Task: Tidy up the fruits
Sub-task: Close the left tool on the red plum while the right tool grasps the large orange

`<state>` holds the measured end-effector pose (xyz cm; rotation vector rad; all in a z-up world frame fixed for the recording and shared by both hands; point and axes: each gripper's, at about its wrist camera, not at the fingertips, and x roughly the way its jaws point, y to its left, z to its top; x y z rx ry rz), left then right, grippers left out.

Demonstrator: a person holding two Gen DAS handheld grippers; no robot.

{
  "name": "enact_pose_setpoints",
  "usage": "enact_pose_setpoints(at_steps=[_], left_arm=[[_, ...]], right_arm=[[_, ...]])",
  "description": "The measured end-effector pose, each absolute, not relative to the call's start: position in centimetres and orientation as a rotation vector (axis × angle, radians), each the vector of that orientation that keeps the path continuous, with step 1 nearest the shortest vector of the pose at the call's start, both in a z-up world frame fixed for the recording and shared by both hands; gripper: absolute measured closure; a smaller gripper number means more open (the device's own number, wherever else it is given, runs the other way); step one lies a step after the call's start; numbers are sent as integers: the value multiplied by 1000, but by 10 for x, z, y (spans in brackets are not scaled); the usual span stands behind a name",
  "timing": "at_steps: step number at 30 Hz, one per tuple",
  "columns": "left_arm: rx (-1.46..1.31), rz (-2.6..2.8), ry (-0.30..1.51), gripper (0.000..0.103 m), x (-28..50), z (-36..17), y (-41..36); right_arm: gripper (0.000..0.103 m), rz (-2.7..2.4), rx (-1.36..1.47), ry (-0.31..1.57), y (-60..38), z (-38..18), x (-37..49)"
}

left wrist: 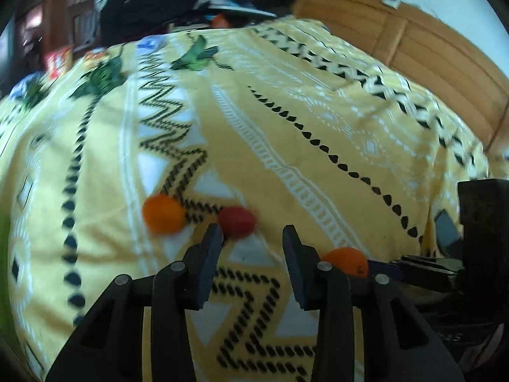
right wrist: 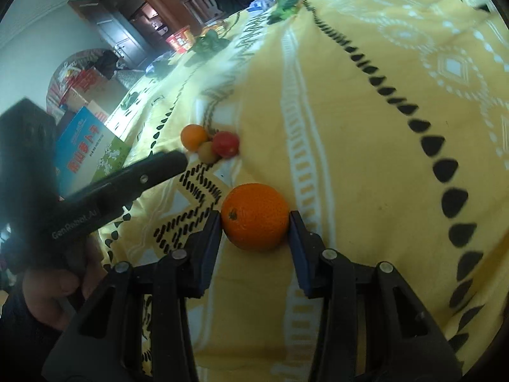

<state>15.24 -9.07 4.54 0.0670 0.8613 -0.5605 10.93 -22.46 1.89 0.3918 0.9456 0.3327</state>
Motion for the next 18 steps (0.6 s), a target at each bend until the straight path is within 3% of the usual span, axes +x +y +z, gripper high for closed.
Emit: enact_pose_setpoints(at_steps=[18], left_arm=[[237, -551, 865, 63, 179, 12, -115]], right_arm=[[60, 348, 419, 914, -229, 12, 105]])
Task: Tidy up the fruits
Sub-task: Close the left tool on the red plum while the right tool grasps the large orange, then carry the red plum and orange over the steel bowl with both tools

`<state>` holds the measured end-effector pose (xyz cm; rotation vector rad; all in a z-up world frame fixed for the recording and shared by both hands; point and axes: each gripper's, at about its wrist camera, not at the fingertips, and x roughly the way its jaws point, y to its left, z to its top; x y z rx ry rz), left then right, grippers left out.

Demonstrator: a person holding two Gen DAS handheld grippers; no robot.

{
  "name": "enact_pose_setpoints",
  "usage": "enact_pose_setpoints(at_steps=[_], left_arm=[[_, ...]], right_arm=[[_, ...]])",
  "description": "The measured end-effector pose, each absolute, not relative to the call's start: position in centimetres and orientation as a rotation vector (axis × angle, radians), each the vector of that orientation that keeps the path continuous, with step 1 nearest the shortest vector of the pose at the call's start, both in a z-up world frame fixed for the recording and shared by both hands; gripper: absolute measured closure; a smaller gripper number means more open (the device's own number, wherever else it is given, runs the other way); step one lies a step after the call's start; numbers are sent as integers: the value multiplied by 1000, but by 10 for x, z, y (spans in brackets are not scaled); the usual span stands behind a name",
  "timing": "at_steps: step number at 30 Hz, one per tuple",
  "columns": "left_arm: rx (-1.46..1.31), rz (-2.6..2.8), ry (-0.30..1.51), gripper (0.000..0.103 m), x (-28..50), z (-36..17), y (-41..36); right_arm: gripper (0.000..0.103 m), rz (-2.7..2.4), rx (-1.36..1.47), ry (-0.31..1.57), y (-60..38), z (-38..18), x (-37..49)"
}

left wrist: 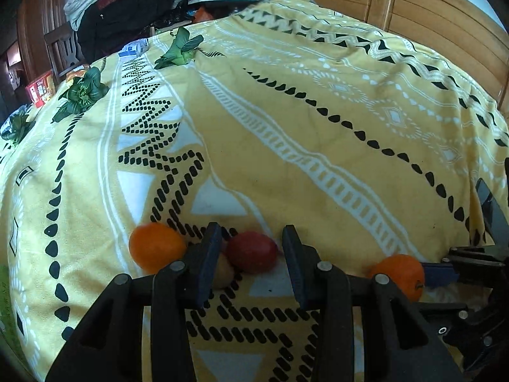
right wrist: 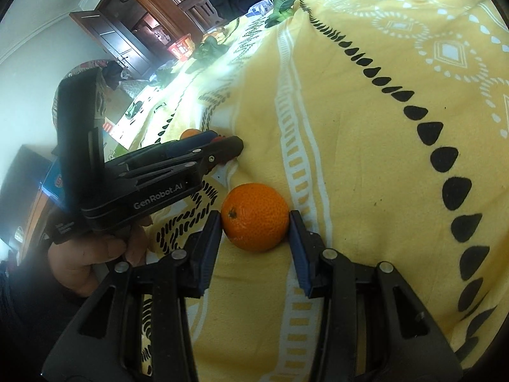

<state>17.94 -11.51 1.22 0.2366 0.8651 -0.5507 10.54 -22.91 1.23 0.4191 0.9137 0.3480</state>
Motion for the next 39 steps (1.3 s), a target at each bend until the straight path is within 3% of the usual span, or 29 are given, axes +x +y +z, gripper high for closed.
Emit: enact_pose_setpoints(at_steps=[2, 9, 18, 27, 39], left_arm=[[255, -552, 860, 70, 176, 13, -118], [181, -521, 813, 71, 154, 38, -106], [83, -390, 629, 70, 86, 136, -49], [-20, -142, 472, 70, 8, 226, 69], [-178, 278, 417, 71, -116, 247, 280]], right_arm=[[60, 346, 416, 911, -228, 12, 105], [60, 324, 383, 886, -225, 24, 100], [60, 330, 333, 815, -212, 71, 88], [60, 470, 145, 736, -115, 153, 66], [60, 772, -136, 698, 90, 204, 8]])
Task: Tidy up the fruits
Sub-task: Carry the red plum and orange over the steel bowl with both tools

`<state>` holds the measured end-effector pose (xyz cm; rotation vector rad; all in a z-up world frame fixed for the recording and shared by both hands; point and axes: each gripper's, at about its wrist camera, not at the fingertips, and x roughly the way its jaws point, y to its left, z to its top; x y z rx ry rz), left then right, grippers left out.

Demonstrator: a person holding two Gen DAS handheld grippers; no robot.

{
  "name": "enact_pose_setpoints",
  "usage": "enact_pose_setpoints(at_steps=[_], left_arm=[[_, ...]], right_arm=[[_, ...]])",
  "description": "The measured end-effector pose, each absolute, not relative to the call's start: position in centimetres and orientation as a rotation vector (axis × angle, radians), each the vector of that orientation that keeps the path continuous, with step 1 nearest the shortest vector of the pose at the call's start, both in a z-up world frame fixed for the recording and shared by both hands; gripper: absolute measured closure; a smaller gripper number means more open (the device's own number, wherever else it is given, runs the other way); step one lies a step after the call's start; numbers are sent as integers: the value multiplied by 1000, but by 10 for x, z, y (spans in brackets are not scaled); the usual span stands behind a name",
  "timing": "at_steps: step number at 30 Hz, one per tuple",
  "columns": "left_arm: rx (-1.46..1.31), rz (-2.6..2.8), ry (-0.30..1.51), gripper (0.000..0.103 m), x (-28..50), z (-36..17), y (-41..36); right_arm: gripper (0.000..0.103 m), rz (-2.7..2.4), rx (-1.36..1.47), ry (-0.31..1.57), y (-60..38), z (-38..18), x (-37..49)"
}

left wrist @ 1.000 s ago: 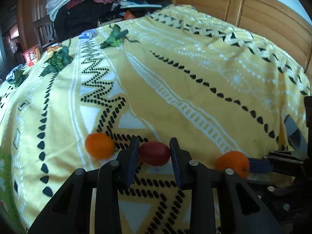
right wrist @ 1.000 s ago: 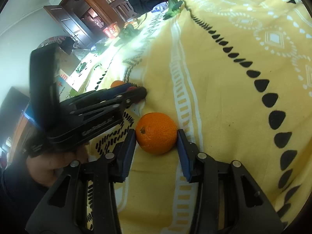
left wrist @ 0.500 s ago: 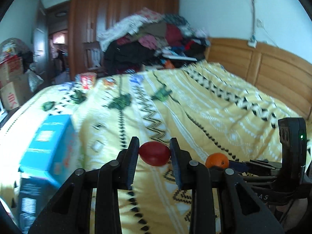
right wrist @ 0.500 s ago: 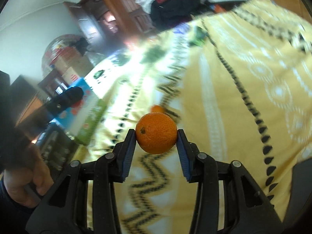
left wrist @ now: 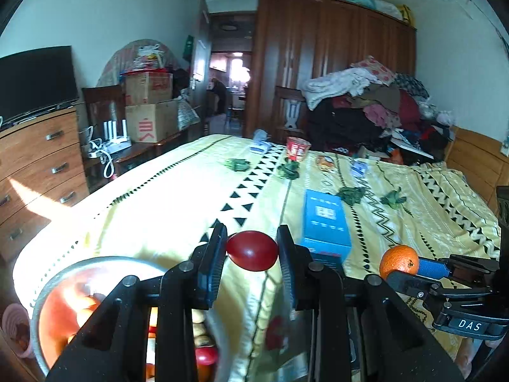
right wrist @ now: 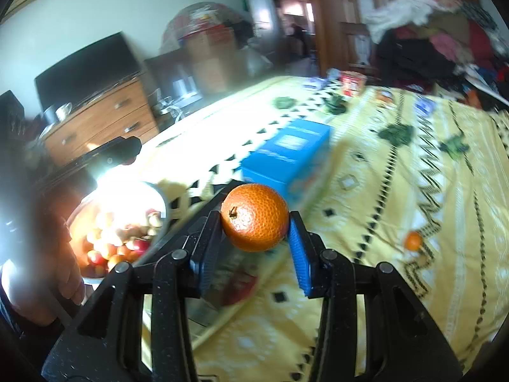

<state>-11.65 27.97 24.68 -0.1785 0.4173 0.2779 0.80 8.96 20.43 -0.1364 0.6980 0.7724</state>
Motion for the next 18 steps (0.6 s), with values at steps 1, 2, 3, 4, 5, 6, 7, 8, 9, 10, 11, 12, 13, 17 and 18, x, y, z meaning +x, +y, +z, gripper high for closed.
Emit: enact_pose_setpoints(at_steps=[1, 2, 3, 4, 5, 6, 7, 8, 9, 10, 11, 12, 13, 17, 18], left_arm=[[-191, 297, 413, 71, -124, 247, 292], [-204, 313, 411, 71, -132, 246, 303], [-216, 333, 412, 71, -138, 243, 315], [-226, 345, 412, 71, -143, 241, 324], [-238, 356, 414, 71, -148, 237, 332], [-249, 368, 417, 71, -152, 233, 339], [-262, 379, 423, 71, -156, 228, 347], [-272, 386, 428, 71, -158, 224, 353], [-281, 397, 435, 71, -161, 219, 359], [-292, 409, 444, 71, -162, 213, 366], [-304, 417, 452, 71, -164, 208, 371], [-318, 426, 459, 71, -166, 204, 378], [-329, 435, 466, 71, -169, 199, 385], [-358, 462, 486, 71, -175, 186, 399], [-362, 466, 491, 71, -176, 183, 401]], right_arm=[[60, 791, -152, 699, 104, 205, 3], [60, 813, -172, 700, 121, 206, -2], [60, 830, -188, 700, 132, 205, -8], [60, 850, -206, 702, 147, 205, -13], [60, 863, -218, 704, 157, 204, -16], [60, 879, -234, 707, 170, 203, -20], [60, 893, -248, 708, 181, 203, -26], [60, 907, -263, 708, 192, 203, -31], [60, 918, -278, 710, 203, 202, -36], [61, 928, -289, 712, 212, 200, -40], [60, 940, -302, 717, 222, 198, -43], [61, 947, -312, 721, 229, 196, -45], [60, 952, -321, 725, 236, 195, -46], [60, 971, -347, 746, 258, 187, -48], [60, 976, -351, 754, 263, 185, -48]])
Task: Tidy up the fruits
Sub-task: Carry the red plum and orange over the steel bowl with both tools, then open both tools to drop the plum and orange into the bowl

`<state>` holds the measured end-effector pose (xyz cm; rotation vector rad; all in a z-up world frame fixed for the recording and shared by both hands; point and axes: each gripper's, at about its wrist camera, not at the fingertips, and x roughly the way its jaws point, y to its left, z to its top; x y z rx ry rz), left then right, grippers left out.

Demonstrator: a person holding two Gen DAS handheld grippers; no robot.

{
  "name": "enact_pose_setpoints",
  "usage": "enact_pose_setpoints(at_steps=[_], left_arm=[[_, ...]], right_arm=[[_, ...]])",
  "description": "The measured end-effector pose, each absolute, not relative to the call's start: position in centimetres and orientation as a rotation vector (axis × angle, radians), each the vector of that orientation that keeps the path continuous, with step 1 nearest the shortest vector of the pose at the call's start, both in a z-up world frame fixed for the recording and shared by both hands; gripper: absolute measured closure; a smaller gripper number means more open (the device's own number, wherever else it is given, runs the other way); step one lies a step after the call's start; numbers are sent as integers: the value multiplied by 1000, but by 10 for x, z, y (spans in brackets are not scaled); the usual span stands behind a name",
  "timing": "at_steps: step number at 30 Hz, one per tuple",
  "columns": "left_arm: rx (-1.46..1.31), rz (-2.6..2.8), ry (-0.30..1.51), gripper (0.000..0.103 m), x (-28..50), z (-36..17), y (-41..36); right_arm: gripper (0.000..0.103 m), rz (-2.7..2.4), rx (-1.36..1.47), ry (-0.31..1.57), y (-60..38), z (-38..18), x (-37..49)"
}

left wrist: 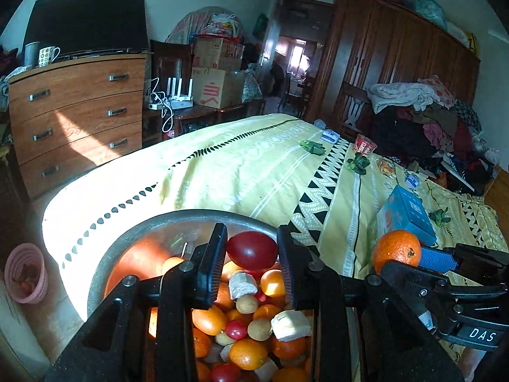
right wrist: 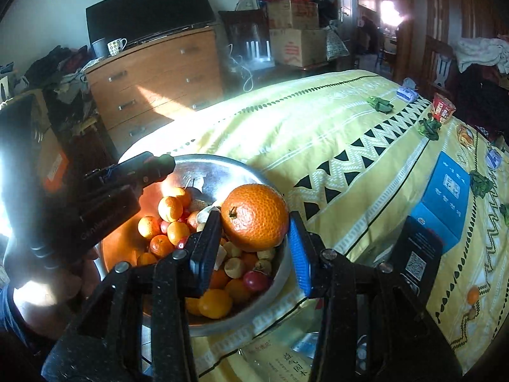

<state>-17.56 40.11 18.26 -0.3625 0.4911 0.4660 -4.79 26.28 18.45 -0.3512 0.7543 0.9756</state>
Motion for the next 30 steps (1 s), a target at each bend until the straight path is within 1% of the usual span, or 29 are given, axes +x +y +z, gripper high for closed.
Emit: enact_pose_setpoints(at_steps=[15, 20, 23, 24, 26, 28, 30], left_arm=[[-408, 502, 577, 71, -187, 154, 423], [-438, 518, 602, 70, -189, 148, 430], [-446, 536, 598, 45, -194, 147, 432], [-447, 543, 591, 42, -195, 149, 432], [-451, 553, 584, 39, -197, 152, 433], [-458, 556, 586, 32, -196, 155, 433], [-460, 559, 580, 31, -196, 159, 430]], right_arm=[[60, 1026, -372, 905, 300, 152, -53], [60, 1032, -386, 925, 307, 146, -57], [59, 1037, -380, 928, 310, 146, -58], [59, 1038, -378, 928, 310, 146, -58], [54, 1036, -371, 914, 308, 150, -60], [43, 1035, -359, 894, 305, 156, -61], [41, 1031, -347, 866, 299, 167, -64]])
